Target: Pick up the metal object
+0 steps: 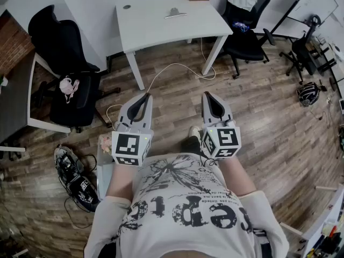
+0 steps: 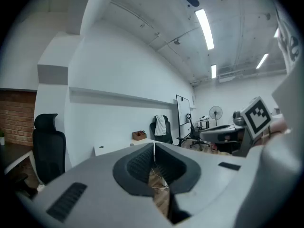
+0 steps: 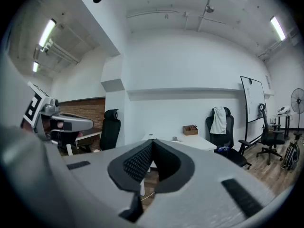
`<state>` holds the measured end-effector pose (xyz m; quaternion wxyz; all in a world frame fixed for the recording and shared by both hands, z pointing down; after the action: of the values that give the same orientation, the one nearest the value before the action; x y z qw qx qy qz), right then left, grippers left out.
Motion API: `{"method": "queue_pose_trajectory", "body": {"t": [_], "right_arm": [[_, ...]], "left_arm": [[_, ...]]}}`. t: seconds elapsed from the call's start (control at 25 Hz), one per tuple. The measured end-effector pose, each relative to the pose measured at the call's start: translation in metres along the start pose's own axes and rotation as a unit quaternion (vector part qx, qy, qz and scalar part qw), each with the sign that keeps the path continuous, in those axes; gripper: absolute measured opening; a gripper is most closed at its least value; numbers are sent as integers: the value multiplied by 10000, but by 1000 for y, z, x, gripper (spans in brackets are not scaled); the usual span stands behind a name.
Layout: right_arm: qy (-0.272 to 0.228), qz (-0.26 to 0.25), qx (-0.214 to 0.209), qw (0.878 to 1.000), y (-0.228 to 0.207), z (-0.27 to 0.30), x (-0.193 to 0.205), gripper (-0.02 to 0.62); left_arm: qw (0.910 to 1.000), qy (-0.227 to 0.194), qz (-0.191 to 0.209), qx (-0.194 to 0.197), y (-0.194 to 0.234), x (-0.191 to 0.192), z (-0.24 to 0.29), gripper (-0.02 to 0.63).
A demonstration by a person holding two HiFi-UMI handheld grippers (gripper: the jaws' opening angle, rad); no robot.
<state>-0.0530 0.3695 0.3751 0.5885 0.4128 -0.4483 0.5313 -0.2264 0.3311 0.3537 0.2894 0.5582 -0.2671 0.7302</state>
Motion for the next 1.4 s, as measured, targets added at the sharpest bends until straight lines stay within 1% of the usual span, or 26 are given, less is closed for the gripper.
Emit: {"method": "queue_pose_trajectory", "body": {"t": [0.4,0.6,0.72,0.88,1.04,1.16,1.32,1.4], "right_arm": [[3,-3,-21,10000,-4,10,-7,-9],[-61,166,148,9997,-13,14,-7,-8],[-37,167,178,9997,-18,18,-6,-8],[48,102,94,9999,-30,33,4,-8],[122,61,4,9999,-54,64,10,-8],[165,21,-181,9997,-73,99,8,-8],[187,-71,-420,9989,-109,146,-3,-8],[182,-182,-578,9980,-128,173,-13,-8]], "left_arm": [[9999,-39,-92,-17,7,-7,10,11],[9998,-45,-213,32,9,-6,16,11],[9995,-7,-302,59,11,-3,25,11],[9992,14,-390,55,9,1,45,11],[9991,98,-389,-129,15,1,74,11],[9984,156,-422,-350,25,-2,103,11],[9973,134,-441,-563,30,-20,156,11],[9973,121,-380,-623,29,-31,186,11]]}}
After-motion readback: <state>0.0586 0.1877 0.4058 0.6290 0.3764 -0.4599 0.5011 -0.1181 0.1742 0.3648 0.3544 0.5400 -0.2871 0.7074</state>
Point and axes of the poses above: the fingertips, and each gripper's own axes: z forward along the fingers, y to its left, x out of its underside, the point moved 1 cm from there along -z, backward along the fingers, and after that the axes turned 8 degrees about y, right-handed, at the moved point
